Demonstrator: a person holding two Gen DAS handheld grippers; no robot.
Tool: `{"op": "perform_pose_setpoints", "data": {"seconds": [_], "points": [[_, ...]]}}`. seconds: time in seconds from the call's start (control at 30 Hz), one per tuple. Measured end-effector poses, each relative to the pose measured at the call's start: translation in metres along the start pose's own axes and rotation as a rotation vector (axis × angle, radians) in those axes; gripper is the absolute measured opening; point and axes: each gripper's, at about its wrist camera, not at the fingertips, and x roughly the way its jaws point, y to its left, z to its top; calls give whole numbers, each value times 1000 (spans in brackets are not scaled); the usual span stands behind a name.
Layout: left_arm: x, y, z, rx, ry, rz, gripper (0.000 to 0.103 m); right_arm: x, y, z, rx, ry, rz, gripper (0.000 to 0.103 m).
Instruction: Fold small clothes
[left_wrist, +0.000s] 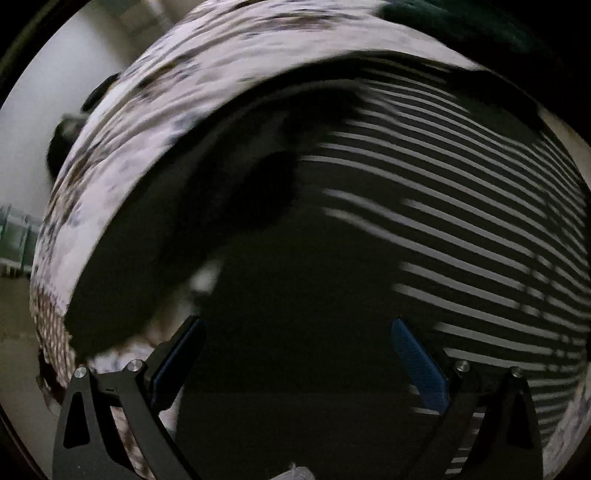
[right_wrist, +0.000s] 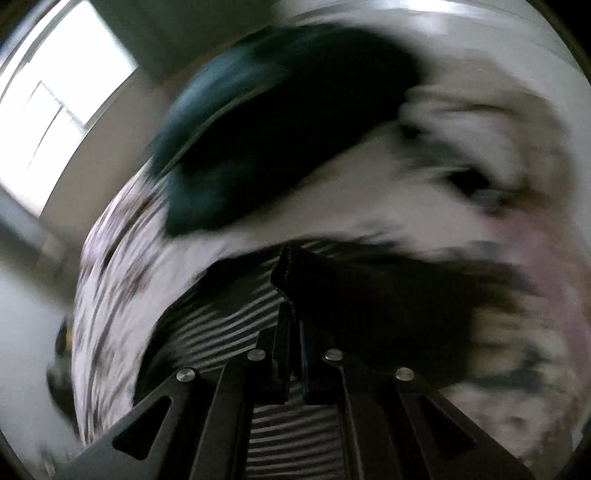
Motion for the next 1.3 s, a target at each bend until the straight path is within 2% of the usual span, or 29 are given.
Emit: {"op": "perform_pose_setpoints", "data": {"seconds": [0.07,0.2,0.3,0.37,0.43,0.47,0.5,0.57,0.63,0.73,0.83,0.93,0.97,1.03,1.07,1.1,1.13,1.2,1.3], "points": [[8,29,3,-26,0,22,103,55,70,-22,-101,78,23,4],[24,78,8,-70,9,54,103,146,171,-84,-270,188,9,4],[33,99,13,-78,10,66,103,191,201,-128,-366,273,-20,4],[37,107,20,-75,12,62,103,224,200,-143,-358,386,-25,6],[32,111,23,-78,8,46,103,237,181,-149,-268,494,61,11],[29,112,28,-77,-1,29,103,234,173,-147,-227,514,100,29],[25,110,32,-75,-10,15,103,223,157,-142,-171,513,146,49],[18,102,40,-55,-38,-14,103,184,116,-130,-86,434,166,59],[15,89,52,-24,-64,-35,103,144,66,-121,-34,359,90,63],[21,62,76,-6,-71,-107,103,103,-7,-118,42,300,-82,63],[31,25,100,33,-74,-147,103,86,-73,-123,137,299,-186,63],[51,-12,116,101,-25,-165,102,78,-128,-125,236,299,-243,63],[64,-28,120,134,21,-156,97,76,-142,-128,263,292,-255,63],[73,-44,123,168,34,-146,94,73,-158,-133,292,278,-282,63],[72,-55,124,211,-18,-116,78,75,-159,-134,295,271,-285,63],[70,-59,123,241,-56,-107,30,76,-159,-135,294,263,-290,63],[65,-65,121,287,-98,-117,0,76,-162,-137,294,259,-296,63],[55,-60,120,285,-144,-128,2,82,-156,-138,296,260,-299,63],[37,-35,130,209,-192,-181,2,94,-152,-134,291,266,-307,63]]}}
